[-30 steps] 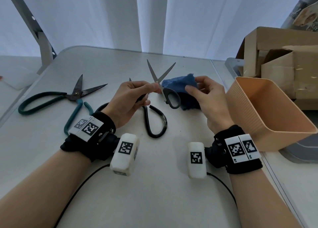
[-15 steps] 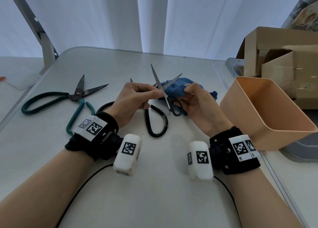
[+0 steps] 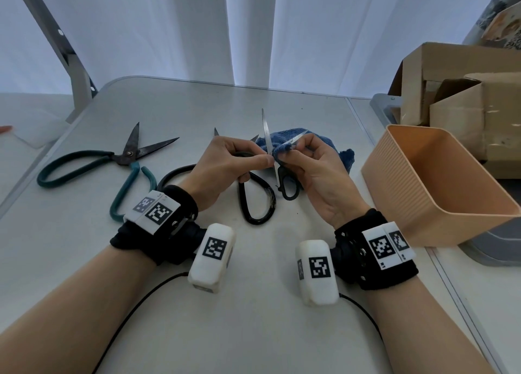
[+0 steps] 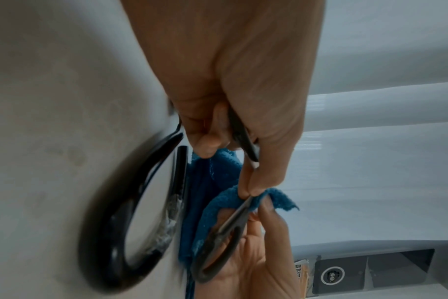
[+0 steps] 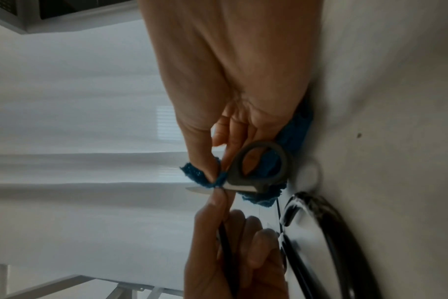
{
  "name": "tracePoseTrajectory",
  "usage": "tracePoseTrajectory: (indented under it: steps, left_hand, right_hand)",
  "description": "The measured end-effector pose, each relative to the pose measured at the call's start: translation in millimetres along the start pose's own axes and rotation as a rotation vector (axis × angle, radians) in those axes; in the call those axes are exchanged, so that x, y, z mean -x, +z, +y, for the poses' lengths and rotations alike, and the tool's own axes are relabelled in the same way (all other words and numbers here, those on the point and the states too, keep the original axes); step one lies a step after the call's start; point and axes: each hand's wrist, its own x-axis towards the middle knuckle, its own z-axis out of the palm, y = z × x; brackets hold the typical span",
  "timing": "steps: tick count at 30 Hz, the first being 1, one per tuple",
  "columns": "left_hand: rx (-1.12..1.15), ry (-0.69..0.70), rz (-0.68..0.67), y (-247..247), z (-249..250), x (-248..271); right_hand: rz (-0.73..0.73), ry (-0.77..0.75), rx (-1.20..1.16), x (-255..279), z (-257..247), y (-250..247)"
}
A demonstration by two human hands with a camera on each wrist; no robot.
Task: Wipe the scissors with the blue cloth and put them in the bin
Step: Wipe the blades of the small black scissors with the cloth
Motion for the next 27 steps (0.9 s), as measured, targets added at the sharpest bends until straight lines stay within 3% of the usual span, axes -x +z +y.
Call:
tracePoseTrajectory:
  steps: [27]
  left_hand:
    - [-0.035, 0.065, 0.036, 4.6, -2.0, 1.0]
  right_hand:
    - [0.081, -0.023, -0.072, 0.6, 1.4, 4.7]
